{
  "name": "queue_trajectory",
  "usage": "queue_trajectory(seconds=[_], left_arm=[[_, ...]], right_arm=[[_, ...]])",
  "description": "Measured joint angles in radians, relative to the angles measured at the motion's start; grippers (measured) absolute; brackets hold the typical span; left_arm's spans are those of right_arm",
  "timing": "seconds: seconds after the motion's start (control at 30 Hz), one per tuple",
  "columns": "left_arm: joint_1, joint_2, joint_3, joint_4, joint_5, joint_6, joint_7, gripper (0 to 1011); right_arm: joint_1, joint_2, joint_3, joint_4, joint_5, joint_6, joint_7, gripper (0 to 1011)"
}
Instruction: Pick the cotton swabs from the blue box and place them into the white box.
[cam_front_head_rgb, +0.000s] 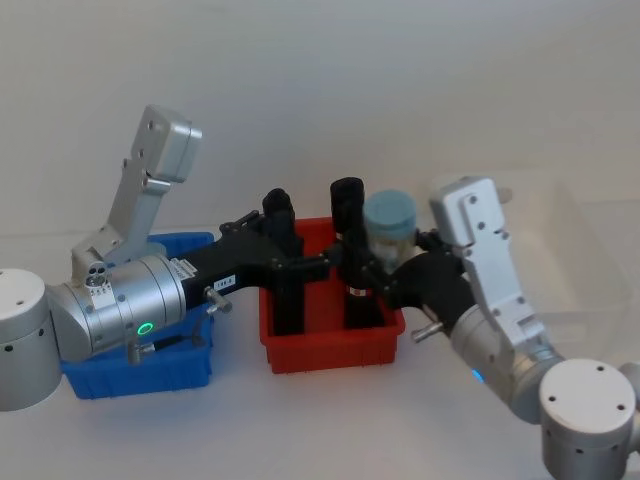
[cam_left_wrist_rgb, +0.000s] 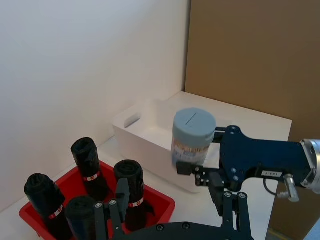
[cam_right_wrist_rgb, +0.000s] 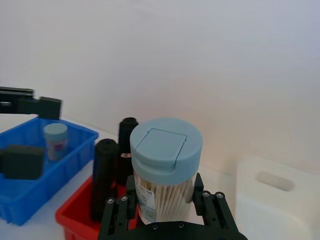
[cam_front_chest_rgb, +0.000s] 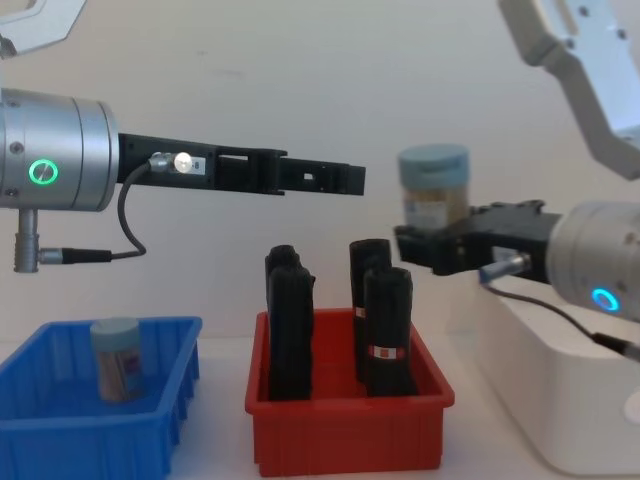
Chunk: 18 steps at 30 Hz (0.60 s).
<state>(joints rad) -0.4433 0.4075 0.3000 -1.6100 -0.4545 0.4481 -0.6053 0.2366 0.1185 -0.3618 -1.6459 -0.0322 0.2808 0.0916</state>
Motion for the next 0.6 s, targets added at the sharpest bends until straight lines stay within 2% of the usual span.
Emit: queue_trajectory(seconds=[0.37,0.6], left_arm=[[0.0,0.0,0.0,0.0,0.0,0.0,0.0,1003],[0.0,0.0,0.0,0.0,0.0,0.0,0.0,1003]], right_arm=[[-0.046,0.059,0.07,-0.037,0.068,-0.006,-0.133,623],[-0.044,0.086,0.118,0.004,0.121,-0.009,-0.19,623]])
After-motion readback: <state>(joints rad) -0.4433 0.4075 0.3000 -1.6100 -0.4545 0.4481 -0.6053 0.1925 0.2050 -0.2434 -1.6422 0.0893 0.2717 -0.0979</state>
